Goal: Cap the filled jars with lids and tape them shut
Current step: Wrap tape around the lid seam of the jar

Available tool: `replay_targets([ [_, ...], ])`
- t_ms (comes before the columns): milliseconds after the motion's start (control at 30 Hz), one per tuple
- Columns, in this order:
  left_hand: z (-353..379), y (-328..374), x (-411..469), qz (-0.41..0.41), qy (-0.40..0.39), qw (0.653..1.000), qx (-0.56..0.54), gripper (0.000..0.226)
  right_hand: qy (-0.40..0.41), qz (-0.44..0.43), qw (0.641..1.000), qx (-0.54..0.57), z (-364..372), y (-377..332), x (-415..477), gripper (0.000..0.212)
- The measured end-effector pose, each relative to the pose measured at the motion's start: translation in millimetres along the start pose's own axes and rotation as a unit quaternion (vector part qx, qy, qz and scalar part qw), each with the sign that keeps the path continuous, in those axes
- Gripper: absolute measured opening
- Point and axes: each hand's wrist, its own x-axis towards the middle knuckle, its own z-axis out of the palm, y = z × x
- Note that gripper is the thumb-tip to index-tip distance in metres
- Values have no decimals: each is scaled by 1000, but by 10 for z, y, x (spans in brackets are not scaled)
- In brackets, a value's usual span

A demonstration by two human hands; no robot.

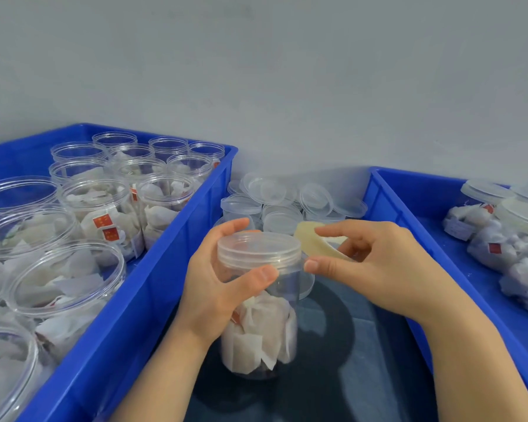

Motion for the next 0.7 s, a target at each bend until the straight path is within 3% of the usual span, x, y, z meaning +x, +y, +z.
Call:
replay_targets([
  [133,-38,13,4,7,-20,1000,-4,79,14,6,1000,16,35,7,23,78],
  [300,-118,7,27,-16,-55,997,47,97,-8,20,1000,-8,119,43,60,87],
  [367,-85,-2,38,-43,-43,996,65,108,-5,16,999,-28,167,54,75,83],
  [433,-59,-12,53,-52,0,994,93,100,2,0,999,-38,220,54,89,75],
  [533,-63,-7,59,-44,33,990,131,90,-1,-8,999,-42,279,17,108,87],
  [600,-67,-5,44,-27,32,990,135,96,-11,-7,998,-55,312,-15,112,92],
  [700,-24,3,29,-31,40,990,130,111,-25,-4,996,-91,345,-43,118,82],
])
